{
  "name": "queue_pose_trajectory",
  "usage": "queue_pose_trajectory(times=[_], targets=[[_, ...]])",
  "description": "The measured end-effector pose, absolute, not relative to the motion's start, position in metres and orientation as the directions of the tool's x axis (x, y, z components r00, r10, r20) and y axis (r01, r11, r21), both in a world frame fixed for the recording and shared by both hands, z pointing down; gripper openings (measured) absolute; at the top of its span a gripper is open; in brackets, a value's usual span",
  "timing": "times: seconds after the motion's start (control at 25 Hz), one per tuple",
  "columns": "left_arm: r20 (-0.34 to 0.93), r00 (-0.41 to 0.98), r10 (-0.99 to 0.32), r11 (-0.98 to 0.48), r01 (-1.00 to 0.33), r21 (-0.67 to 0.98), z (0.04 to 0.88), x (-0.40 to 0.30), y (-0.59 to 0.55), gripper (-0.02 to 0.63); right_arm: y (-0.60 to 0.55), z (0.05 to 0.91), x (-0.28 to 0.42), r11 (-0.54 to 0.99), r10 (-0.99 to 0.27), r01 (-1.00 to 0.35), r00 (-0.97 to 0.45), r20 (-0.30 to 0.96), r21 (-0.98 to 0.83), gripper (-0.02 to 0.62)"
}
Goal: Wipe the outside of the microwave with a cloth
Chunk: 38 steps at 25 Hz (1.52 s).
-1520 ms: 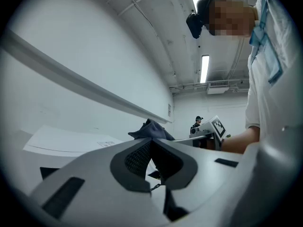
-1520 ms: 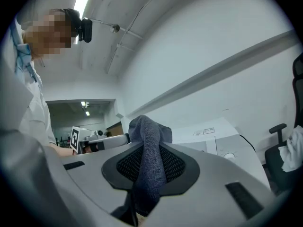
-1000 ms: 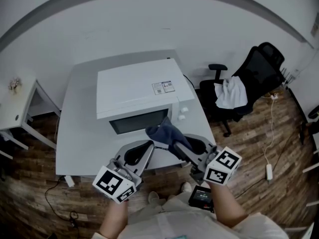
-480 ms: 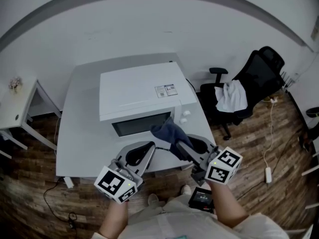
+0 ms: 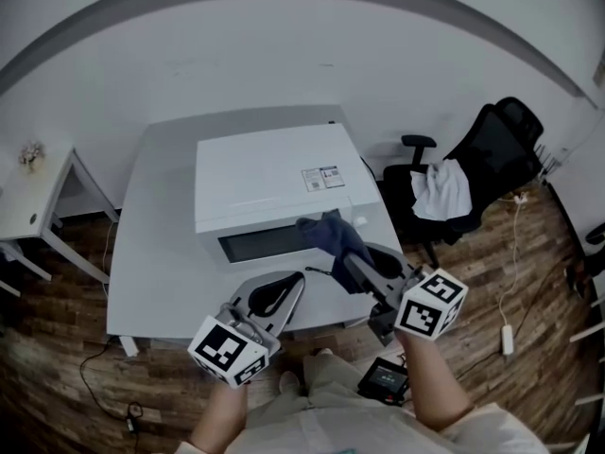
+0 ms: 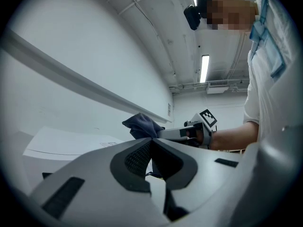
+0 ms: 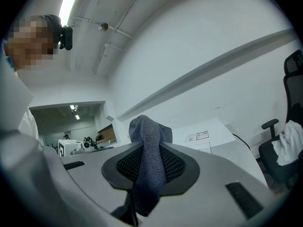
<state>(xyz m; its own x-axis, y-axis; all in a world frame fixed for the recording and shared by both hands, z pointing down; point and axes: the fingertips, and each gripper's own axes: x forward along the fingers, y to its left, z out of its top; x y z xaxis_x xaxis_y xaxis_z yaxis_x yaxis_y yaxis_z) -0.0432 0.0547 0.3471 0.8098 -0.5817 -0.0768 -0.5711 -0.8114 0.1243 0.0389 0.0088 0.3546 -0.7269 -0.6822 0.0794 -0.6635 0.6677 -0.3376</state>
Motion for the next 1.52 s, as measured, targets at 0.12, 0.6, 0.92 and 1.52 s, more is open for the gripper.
queue_pose_trajectory(times=[0.12,0.6,0.92,1.52], targets=[[-0.066,0.802,-0.594,-0.802,-0.584,0.125,0.347,-0.042,0.045,0.002,-0.001,0.355,0.041,0.662,-0.684,-0.666,-0.725,0.085,-0.344,0.094],[-0.052,0.795,-0.604,-0.793,-0.593,0.136,0.337,-0.015,-0.018,0.003,-0.108,0.332,0.076,0.593,-0.742,-0.715,-0.664,0.094,-0.37,0.094],[-0.067,0.777,-0.626,-0.777,-0.615,0.137,0.326,-0.018,-0.043,0.003,-0.185,0.348,0.11,0.436,-0.835,-0.849,-0.506,0.219,-0.299,0.095],[-0.052,0.817,-0.575,-0.811,-0.559,0.173,0.328,-0.07,-0.073,0.003,-0.204,0.43,0.109,0.307,-0.816,-0.93,-0.147,0.559,0.204,0.095]])
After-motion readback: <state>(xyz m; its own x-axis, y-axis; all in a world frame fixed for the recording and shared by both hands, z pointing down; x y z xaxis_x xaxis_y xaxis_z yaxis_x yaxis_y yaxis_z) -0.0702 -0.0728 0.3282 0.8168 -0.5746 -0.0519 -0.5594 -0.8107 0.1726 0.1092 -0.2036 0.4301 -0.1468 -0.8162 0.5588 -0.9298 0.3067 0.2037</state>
